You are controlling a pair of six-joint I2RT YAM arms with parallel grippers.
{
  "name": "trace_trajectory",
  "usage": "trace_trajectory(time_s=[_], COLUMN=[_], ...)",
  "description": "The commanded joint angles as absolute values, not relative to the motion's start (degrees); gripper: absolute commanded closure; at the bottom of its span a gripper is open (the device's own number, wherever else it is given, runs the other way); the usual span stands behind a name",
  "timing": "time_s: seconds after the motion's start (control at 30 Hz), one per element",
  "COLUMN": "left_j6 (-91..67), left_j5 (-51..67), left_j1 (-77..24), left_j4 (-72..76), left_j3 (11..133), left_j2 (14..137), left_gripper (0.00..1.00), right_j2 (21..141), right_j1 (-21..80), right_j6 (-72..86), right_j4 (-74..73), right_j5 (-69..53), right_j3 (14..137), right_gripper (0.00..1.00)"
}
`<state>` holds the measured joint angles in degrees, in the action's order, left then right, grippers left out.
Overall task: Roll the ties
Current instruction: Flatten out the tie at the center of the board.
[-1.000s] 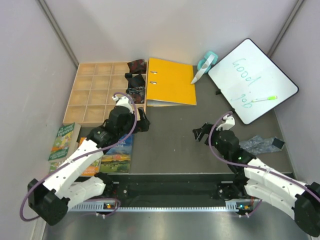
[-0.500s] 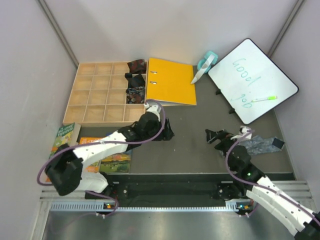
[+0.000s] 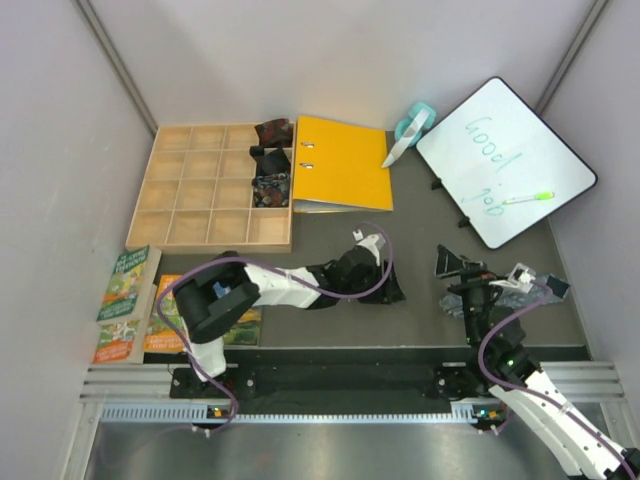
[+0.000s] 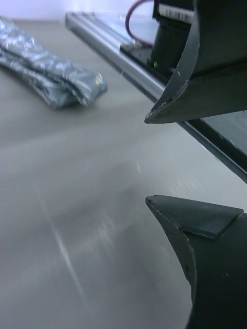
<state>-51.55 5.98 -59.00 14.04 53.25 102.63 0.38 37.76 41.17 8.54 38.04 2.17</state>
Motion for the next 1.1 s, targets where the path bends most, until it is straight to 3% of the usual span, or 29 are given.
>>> trace_trajectory(time_s=[0.0, 0.27, 0.6, 0.9, 1.07], left_j6=[-57.7, -60.9, -66.3, -67.5, -68.2], left_j5=[9.0, 9.1, 11.0, 9.3, 9.4], left_j1=[-61.3, -63.7, -65.7, -66.6, -66.7], left_j4=[24.8, 27.9, 33.2, 32.4, 33.2], left_j3=[58.5, 64.5, 69.1, 70.9, 70.9], left_j2=[108.1, 116.2, 123.6, 125.1, 125.7], left_gripper=[0.36, 0.32, 0.34, 0.48, 0.49], right_j2=[-3.2, -5.3, -5.4, -5.5, -5.4], right_j1=[38.1, 38.2, 38.1, 38.2, 38.2], right_j6=[40.9, 41.1, 41.7, 42.8, 44.2], right_j4=[9.1, 7.4, 6.9, 6.1, 4.3], right_j5=[42.3, 45.2, 45.7, 46.7, 48.0], right_j3=[-5.5, -5.9, -6.0, -5.9, -5.7], right_gripper=[0.01, 0.01, 0.01, 0.01, 0.01])
